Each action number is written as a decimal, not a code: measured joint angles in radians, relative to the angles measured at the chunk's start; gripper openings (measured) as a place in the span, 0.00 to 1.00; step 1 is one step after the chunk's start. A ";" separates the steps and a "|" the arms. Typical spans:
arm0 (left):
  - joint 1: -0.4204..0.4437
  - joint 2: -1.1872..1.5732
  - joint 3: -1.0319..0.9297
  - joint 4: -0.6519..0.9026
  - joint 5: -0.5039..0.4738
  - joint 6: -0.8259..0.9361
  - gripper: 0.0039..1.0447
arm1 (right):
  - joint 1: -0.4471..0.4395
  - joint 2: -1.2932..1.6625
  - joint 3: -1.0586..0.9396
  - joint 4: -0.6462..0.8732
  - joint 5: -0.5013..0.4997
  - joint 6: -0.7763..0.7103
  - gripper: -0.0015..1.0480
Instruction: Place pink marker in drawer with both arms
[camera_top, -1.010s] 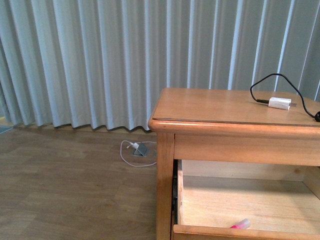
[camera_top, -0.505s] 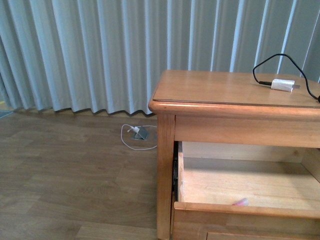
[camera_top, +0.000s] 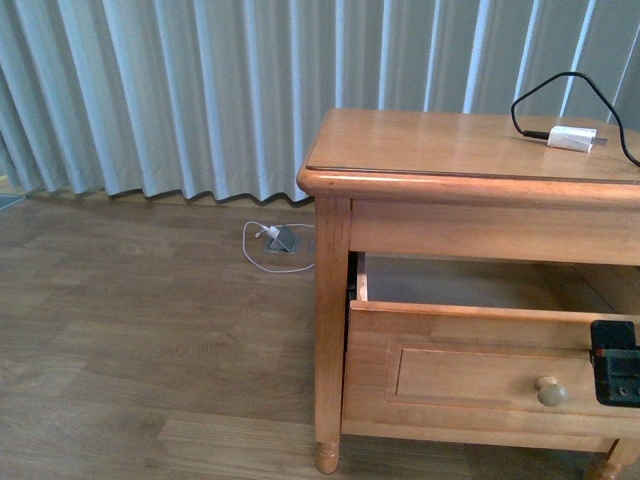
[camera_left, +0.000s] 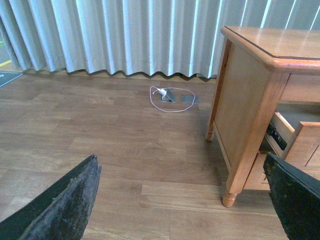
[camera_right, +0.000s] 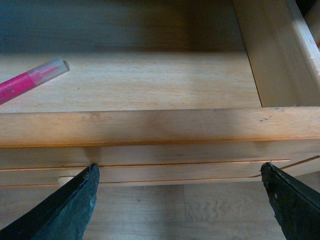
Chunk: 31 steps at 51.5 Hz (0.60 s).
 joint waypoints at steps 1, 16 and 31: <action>0.000 0.000 0.000 0.000 0.000 0.000 0.95 | 0.005 0.018 0.018 0.008 0.002 0.000 0.92; 0.000 0.000 0.000 0.000 0.000 0.000 0.95 | 0.035 0.170 0.157 0.109 0.034 0.027 0.92; 0.000 0.000 0.000 0.000 0.000 0.000 0.95 | 0.043 0.248 0.225 0.188 0.035 0.068 0.92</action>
